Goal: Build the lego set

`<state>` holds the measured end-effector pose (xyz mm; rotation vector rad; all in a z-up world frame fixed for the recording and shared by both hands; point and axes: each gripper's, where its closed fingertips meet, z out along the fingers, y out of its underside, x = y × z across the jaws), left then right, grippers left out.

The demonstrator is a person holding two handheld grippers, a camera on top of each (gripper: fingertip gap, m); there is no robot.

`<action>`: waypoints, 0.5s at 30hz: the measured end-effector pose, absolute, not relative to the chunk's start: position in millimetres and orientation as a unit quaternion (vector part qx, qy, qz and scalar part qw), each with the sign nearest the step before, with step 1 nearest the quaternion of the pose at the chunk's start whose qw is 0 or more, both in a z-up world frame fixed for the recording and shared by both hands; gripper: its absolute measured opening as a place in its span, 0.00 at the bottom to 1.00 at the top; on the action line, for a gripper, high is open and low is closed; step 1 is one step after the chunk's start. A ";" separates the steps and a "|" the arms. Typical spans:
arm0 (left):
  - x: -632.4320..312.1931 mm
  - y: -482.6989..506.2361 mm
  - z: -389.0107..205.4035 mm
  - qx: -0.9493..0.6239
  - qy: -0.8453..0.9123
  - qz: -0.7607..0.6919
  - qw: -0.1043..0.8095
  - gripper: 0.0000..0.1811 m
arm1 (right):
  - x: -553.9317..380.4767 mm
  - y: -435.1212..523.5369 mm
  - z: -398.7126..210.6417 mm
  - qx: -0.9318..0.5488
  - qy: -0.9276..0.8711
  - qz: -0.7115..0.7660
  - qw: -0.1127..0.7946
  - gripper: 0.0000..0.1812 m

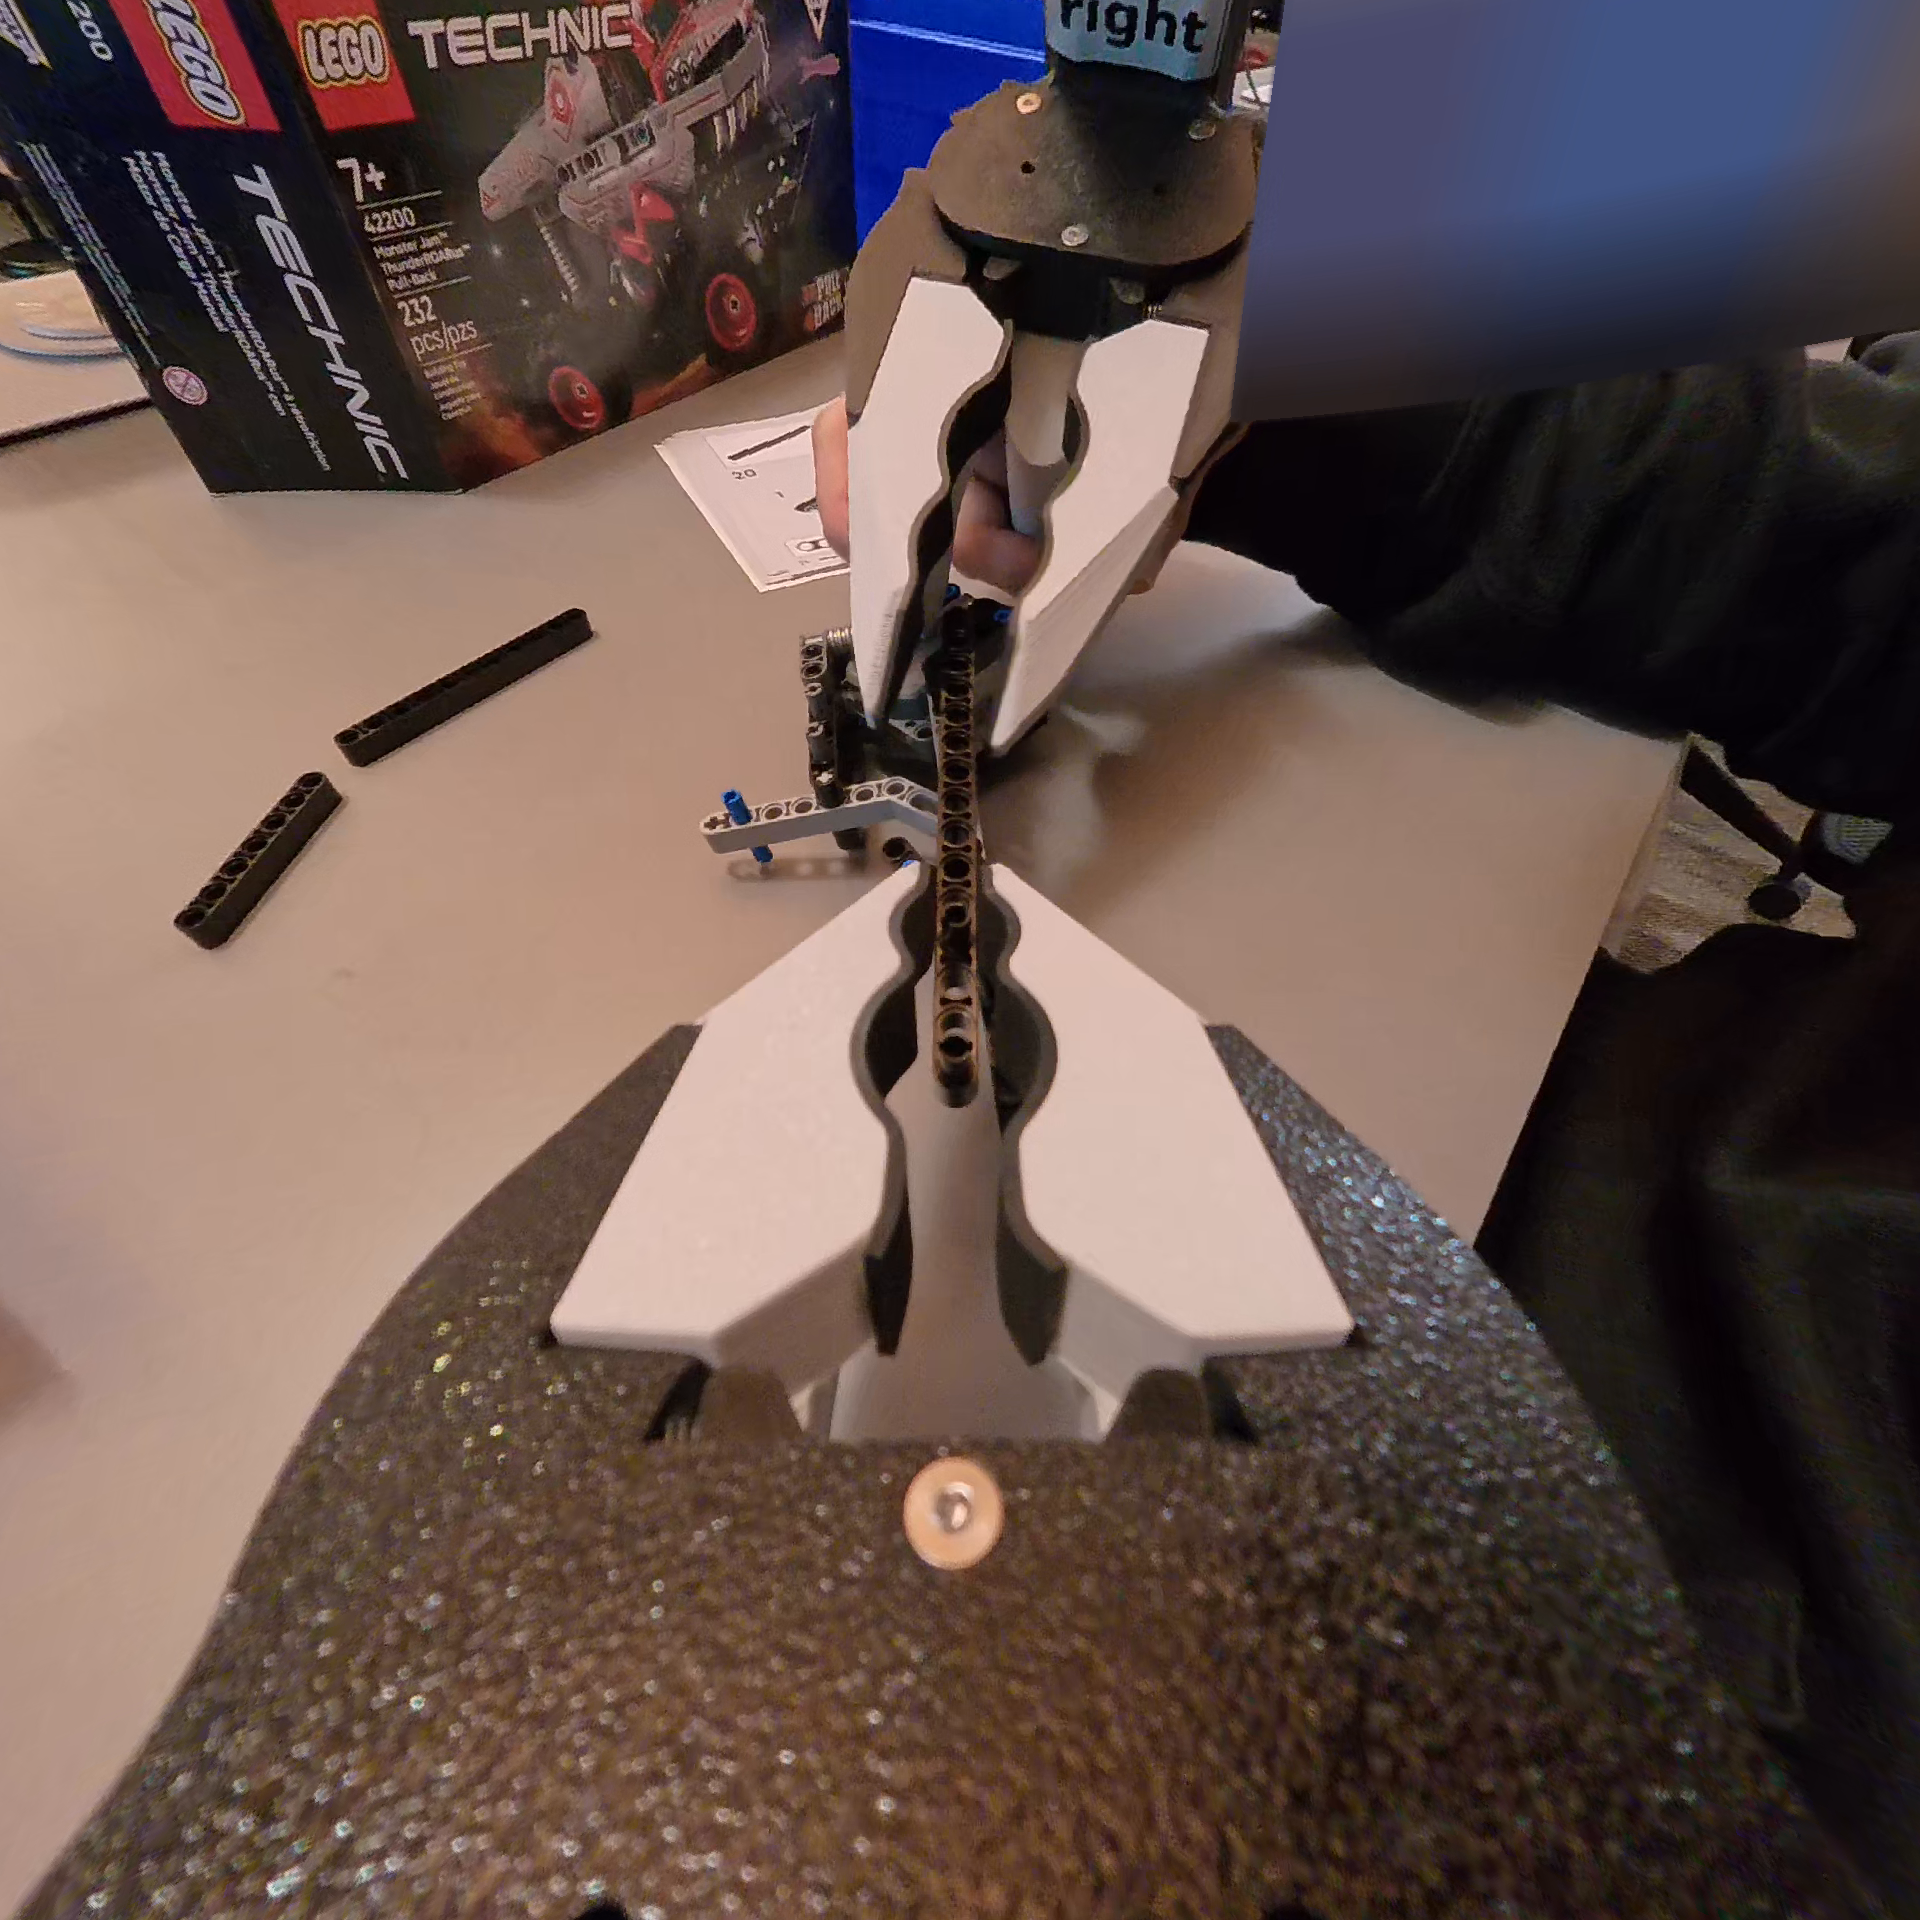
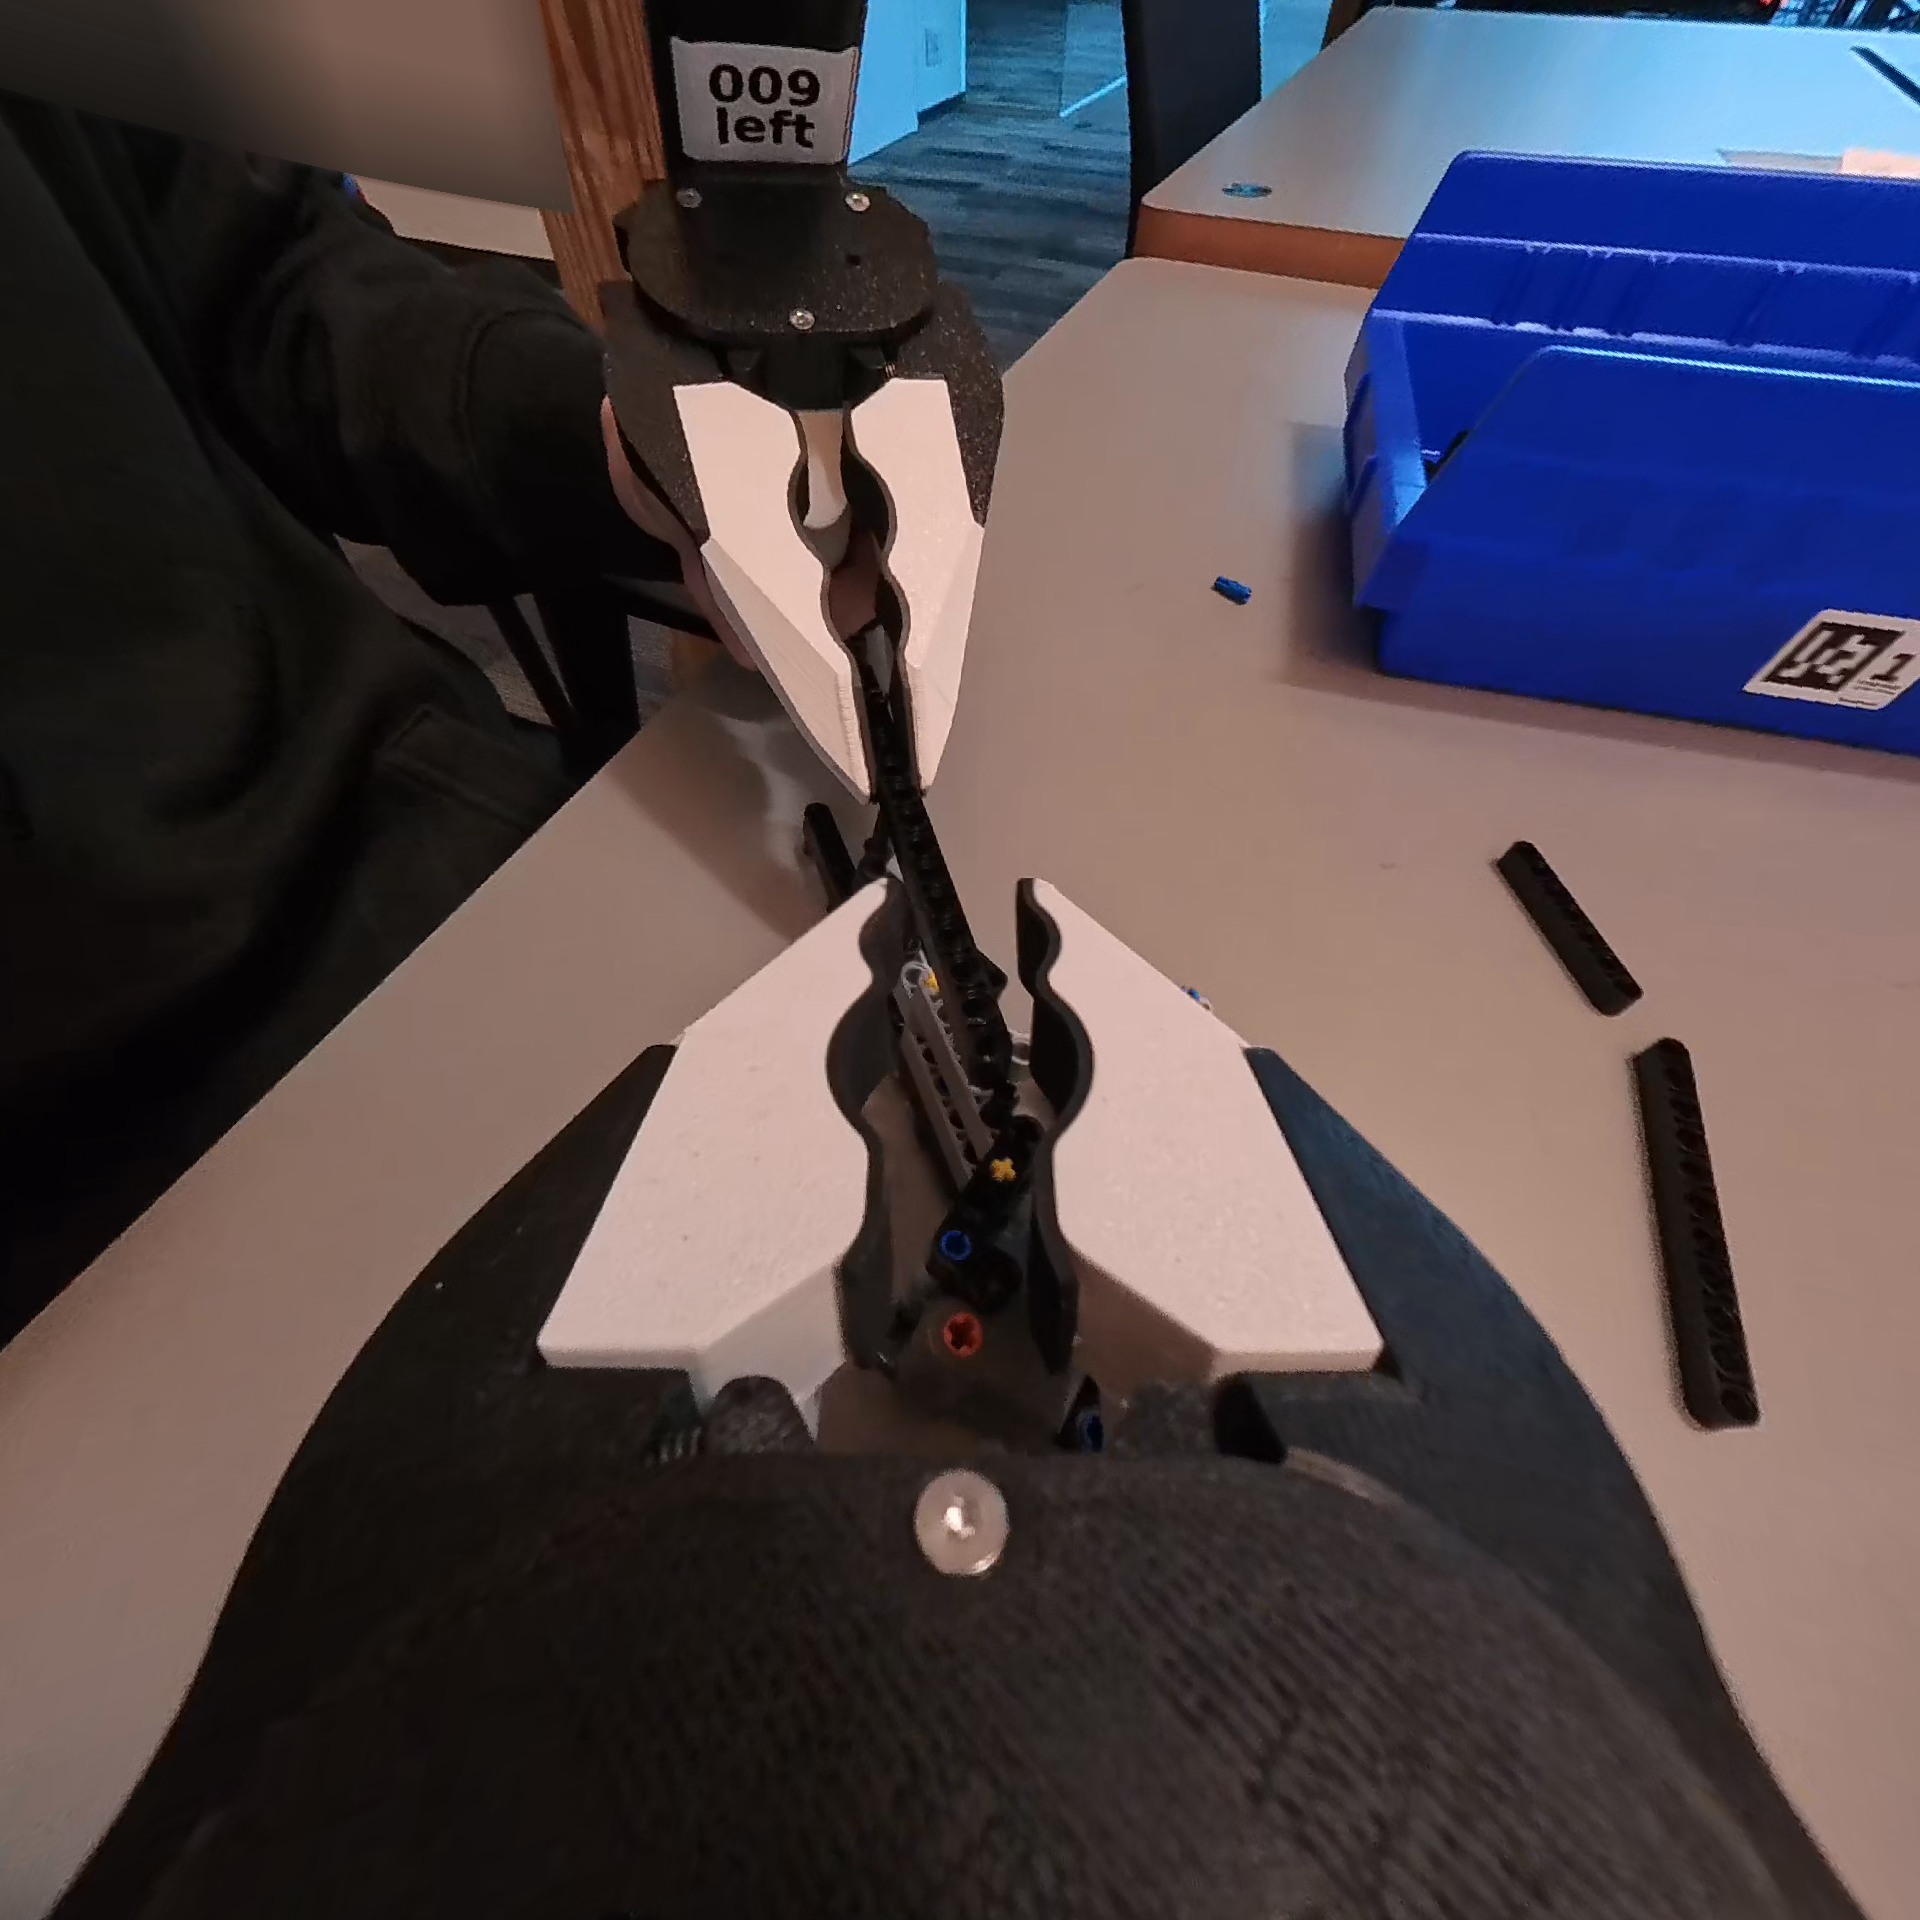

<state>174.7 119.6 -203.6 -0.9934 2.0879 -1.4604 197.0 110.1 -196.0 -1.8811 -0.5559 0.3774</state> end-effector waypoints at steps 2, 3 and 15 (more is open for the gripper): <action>174.6 119.6 -203.6 -0.356 0.748 -0.523 0.202 0.03 | 197.5 110.4 -196.4 -0.793 -0.235 0.156 0.541 0.09; 174.6 119.5 -203.5 -0.356 0.748 -0.524 0.201 0.03 | 197.4 110.2 -196.3 -0.793 -0.235 0.158 0.540 0.09; 174.7 119.4 -203.6 -0.356 0.748 -0.523 0.201 0.03 | 200.4 95.5 -199.1 -0.851 -0.289 0.130 0.418 0.08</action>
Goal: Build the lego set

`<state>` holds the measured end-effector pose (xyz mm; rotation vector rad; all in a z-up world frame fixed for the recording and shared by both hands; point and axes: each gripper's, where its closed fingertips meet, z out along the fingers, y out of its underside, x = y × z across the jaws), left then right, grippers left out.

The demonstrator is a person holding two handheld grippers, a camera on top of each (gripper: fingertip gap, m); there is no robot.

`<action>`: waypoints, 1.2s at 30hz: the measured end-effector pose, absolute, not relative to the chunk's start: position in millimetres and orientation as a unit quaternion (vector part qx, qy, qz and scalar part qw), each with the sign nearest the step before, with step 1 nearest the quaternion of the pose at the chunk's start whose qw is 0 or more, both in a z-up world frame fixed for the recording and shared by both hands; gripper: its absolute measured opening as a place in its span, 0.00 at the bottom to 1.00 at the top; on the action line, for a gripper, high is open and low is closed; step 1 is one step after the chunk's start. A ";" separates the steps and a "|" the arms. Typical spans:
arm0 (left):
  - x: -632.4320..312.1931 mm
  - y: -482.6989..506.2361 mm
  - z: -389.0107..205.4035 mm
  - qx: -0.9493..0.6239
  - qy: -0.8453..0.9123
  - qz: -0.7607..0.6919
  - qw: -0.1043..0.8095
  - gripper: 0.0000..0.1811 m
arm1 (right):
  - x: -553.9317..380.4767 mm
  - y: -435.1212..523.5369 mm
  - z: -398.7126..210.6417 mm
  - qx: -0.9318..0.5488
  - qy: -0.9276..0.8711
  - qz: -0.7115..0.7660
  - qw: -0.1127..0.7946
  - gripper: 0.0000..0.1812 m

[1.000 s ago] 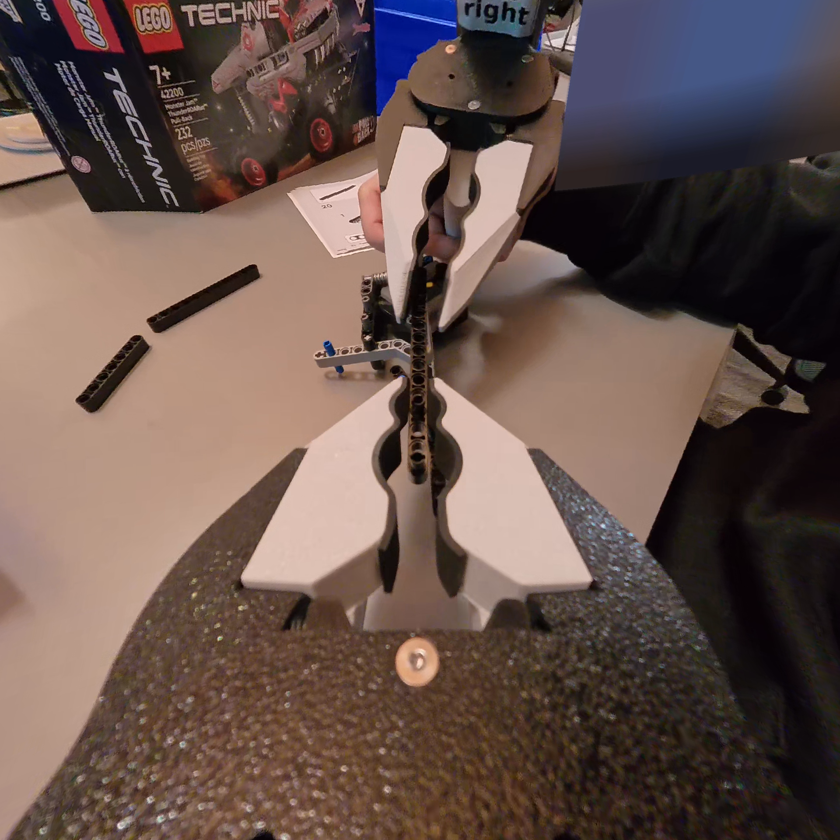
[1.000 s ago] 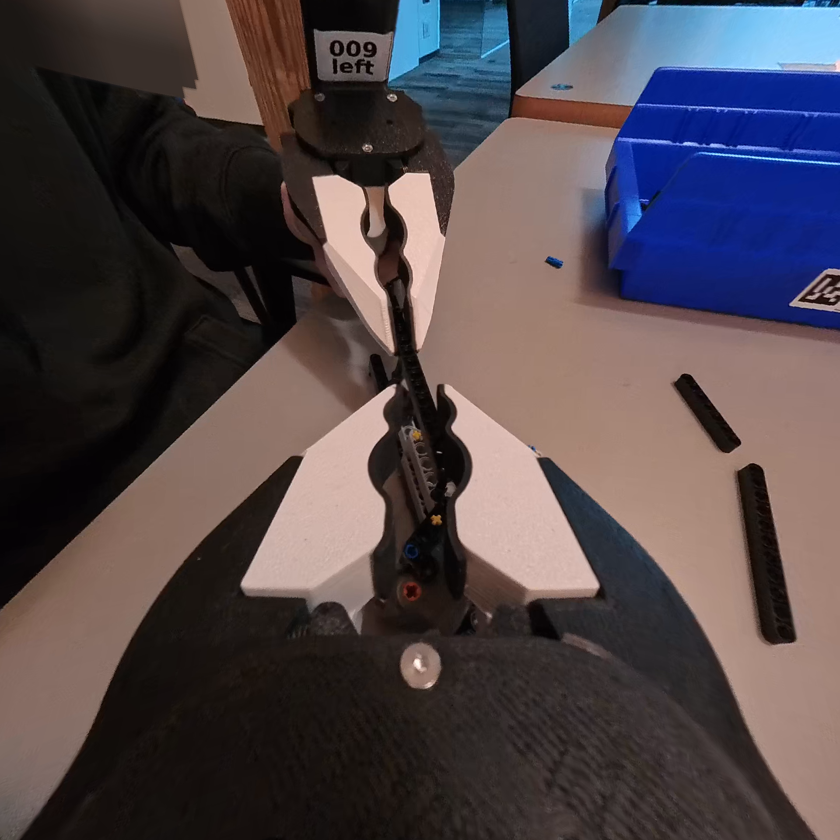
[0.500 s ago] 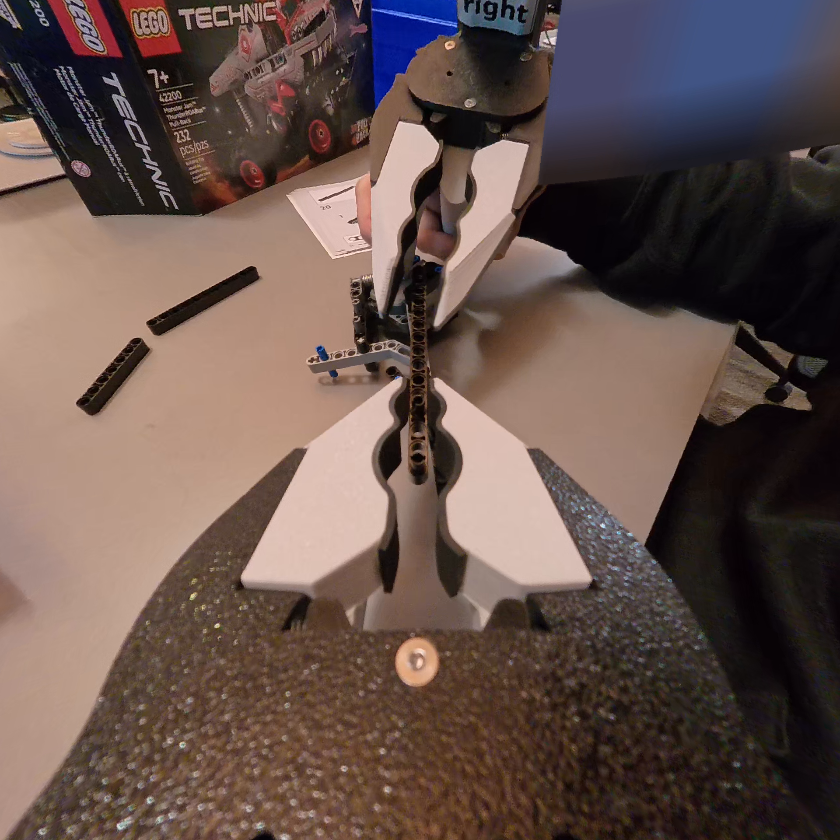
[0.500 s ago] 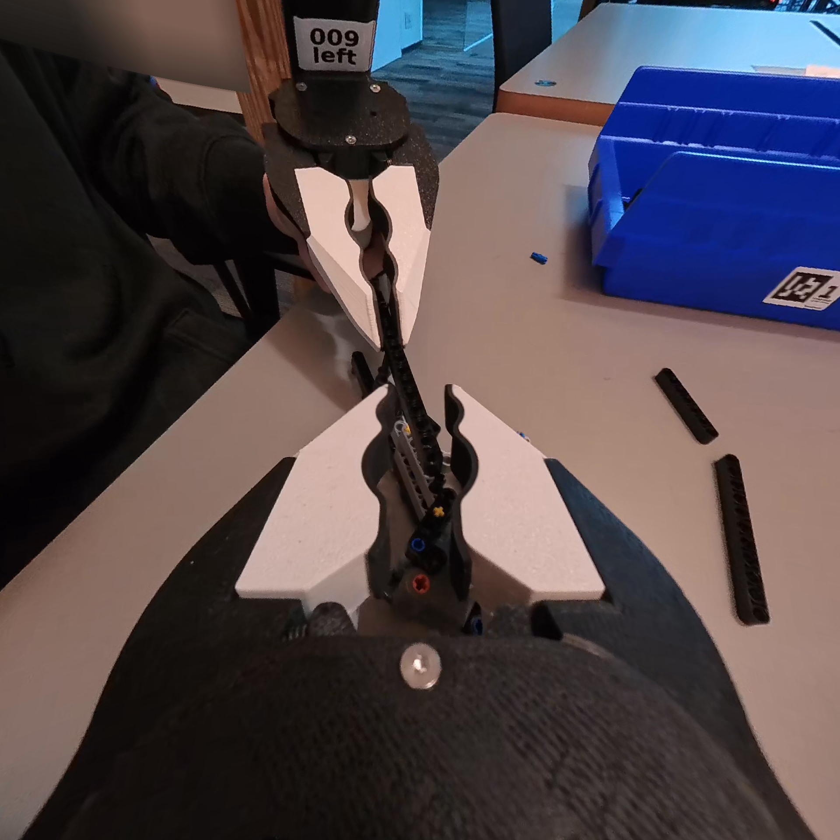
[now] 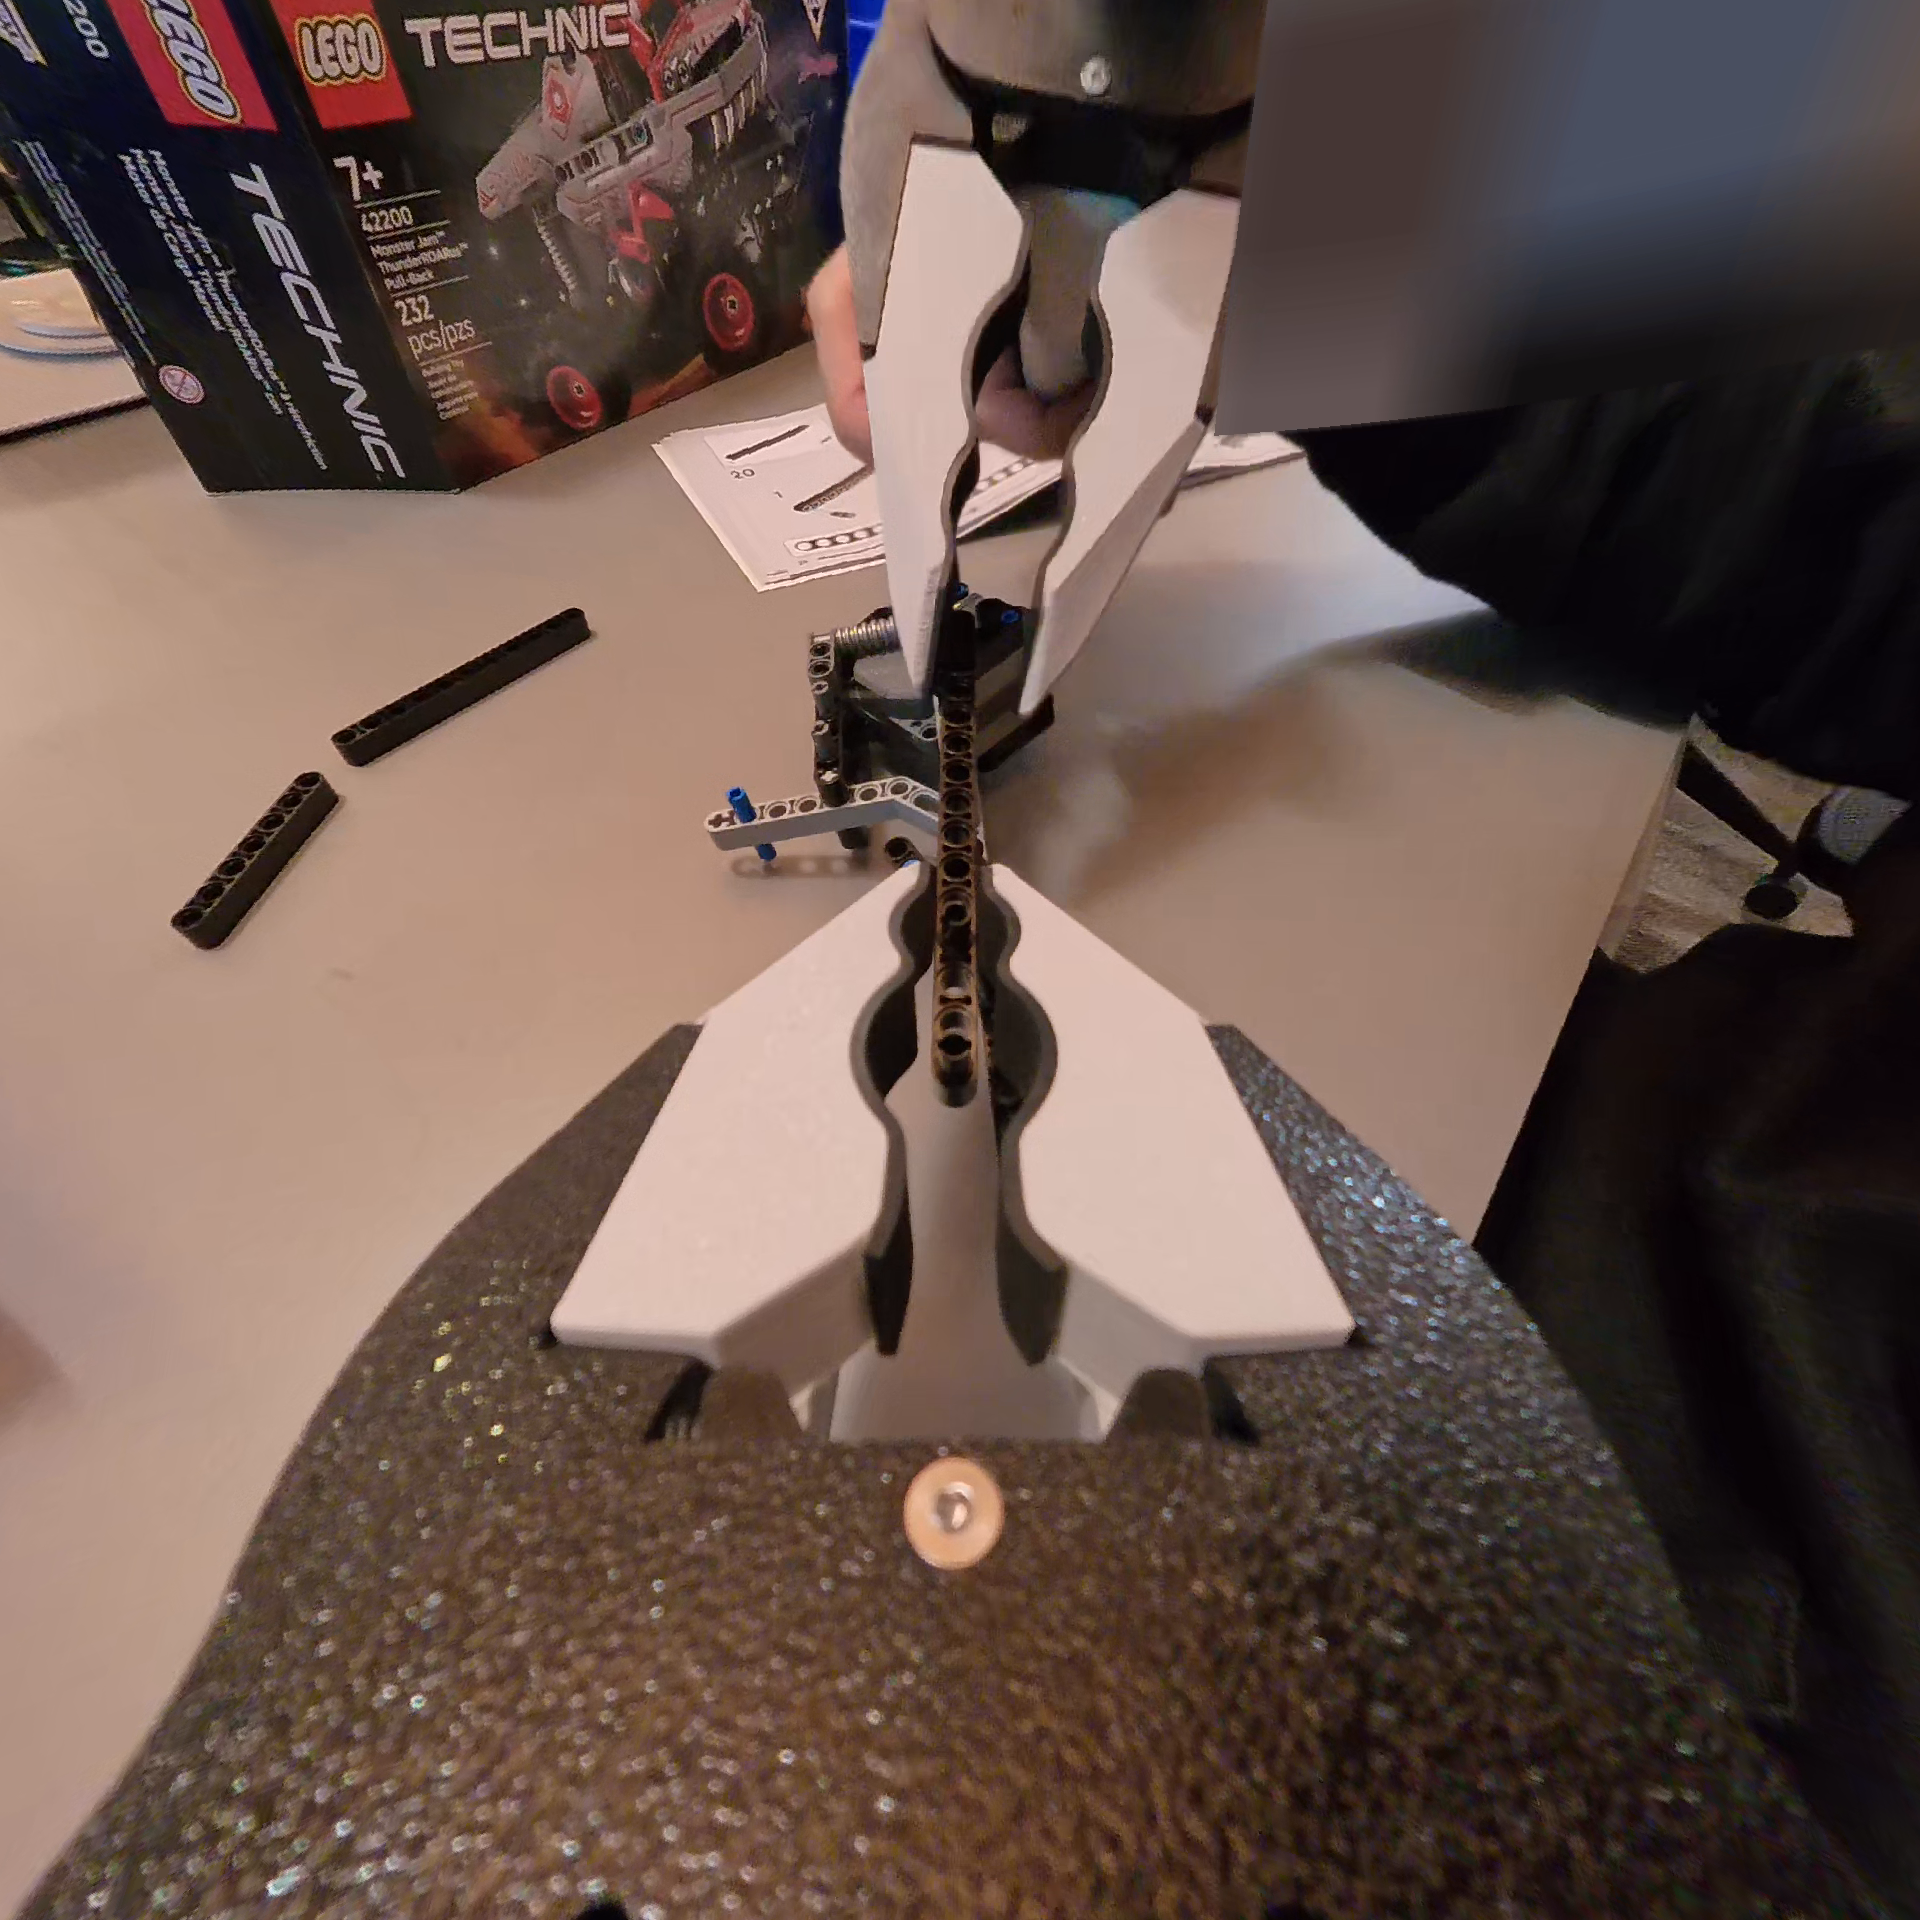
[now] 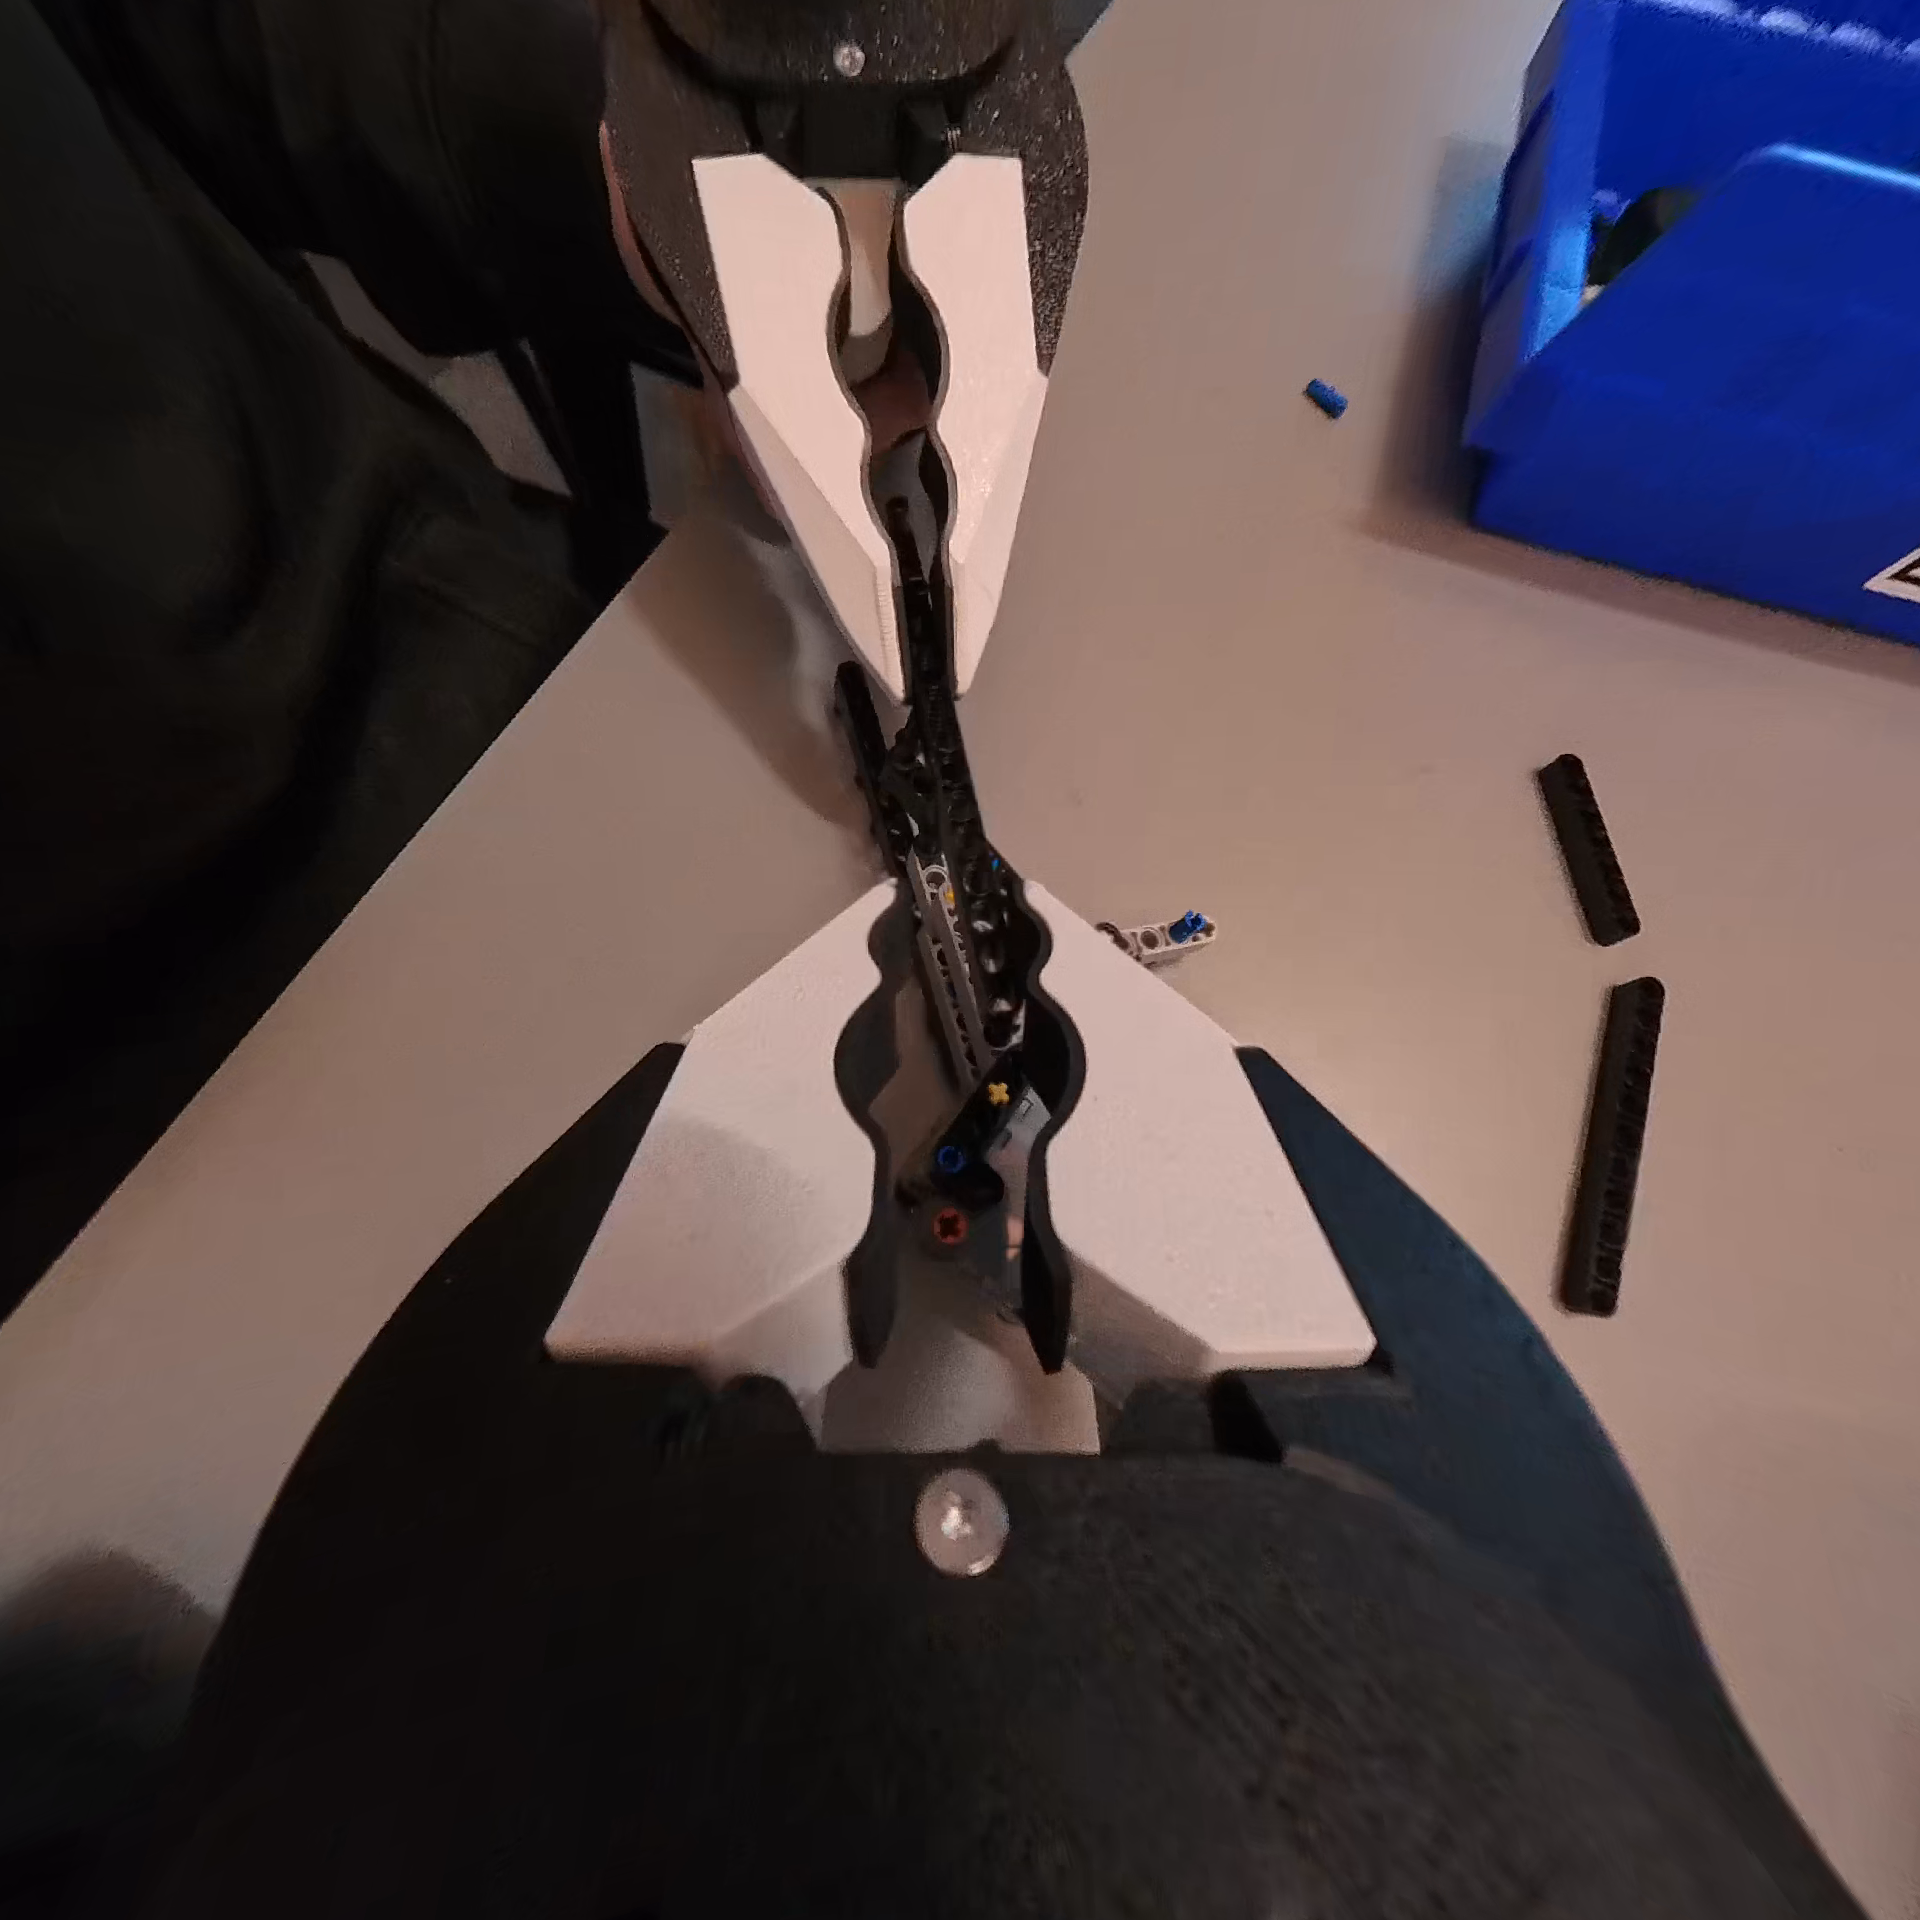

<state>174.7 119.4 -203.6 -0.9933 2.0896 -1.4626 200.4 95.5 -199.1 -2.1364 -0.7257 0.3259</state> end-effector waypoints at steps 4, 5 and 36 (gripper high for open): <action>174.8 119.5 -203.6 -0.353 0.750 -0.518 0.212 0.03 | 202.9 100.2 -190.7 -0.864 -0.306 0.125 0.380 0.04; 174.7 119.3 -203.6 -0.352 0.750 -0.517 0.215 0.03 | 201.7 102.0 -189.6 -0.864 -0.307 0.132 0.376 0.01; 173.7 119.3 -201.6 -0.347 0.748 -0.523 0.217 0.04 | 186.5 109.2 -203.8 -0.849 -0.336 0.219 0.345 0.03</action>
